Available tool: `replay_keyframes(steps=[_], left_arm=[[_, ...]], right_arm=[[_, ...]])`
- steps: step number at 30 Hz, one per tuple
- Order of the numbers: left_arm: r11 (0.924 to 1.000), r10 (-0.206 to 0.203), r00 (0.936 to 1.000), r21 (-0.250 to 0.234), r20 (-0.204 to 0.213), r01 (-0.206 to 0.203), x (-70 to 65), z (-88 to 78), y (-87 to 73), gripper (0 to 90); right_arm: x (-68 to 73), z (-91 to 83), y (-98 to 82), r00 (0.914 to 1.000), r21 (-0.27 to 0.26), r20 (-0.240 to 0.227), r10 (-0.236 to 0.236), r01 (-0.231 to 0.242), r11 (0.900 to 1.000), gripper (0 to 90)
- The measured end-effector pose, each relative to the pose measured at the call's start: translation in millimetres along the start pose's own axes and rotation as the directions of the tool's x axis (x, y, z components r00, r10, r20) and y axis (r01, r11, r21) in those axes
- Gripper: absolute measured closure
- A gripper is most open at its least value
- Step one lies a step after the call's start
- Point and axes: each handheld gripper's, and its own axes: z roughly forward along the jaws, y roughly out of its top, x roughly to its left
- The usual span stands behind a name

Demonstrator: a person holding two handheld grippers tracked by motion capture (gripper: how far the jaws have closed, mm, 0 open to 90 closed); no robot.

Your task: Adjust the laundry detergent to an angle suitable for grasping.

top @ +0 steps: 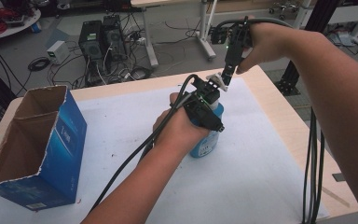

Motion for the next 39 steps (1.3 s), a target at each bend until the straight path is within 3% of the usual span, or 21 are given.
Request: replay_keyframes(steps=[6,12,17,24,31,36,39], left_arm=[[1.0000,-0.008,0.9997,0.005,0.021,0.008,2.9,-6.0,-2.0,42.9],[0.9999,0.012,0.9997,-0.004,0.020,-0.012,-1.4,-16.5,-3.7,42.8],[0.9992,0.034,0.9989,-0.023,0.032,-0.033,-4.7,-35.2,-7.7,42.8],[0.9977,0.058,0.9979,-0.037,0.027,-0.057,-1.9,-64.2,-14.5,42.8],[0.9967,0.070,0.9963,-0.045,0.050,-0.068,1.9,-92.6,-24.7,42.8],[0.9949,0.097,0.9943,-0.034,0.044,-0.095,3.4,-109.2,-33.0,42.8],[0.9913,0.130,0.9899,-0.026,0.056,-0.129,3.6,-118.3,-39.9,42.8]], right_arm=[[1.1,-1.1,-0.5,1.0000,-0.007,0.003,-0.002,0.002,1.000,1.3],[2.9,-2.2,-0.5,1.0000,-0.006,0.004,0.004,-0.004,1.000,1.3],[4.6,-3.2,-0.1,1.0000,-0.005,0.004,0.000,0.000,1.000,1.3],[8.5,-3.3,2.9,1.0000,-0.004,0.004,-0.008,0.008,1.000,1.3],[13.1,-4.0,6.8,0.9999,-0.005,0.004,-0.013,0.013,1.000,1.3],[16.5,-4.4,9.3,0.9996,-0.006,0.005,-0.027,0.027,1.000,1.3],[19.3,-4.7,10.9,0.9995,-0.002,0.008,-0.029,0.029,1.000,1.3]])
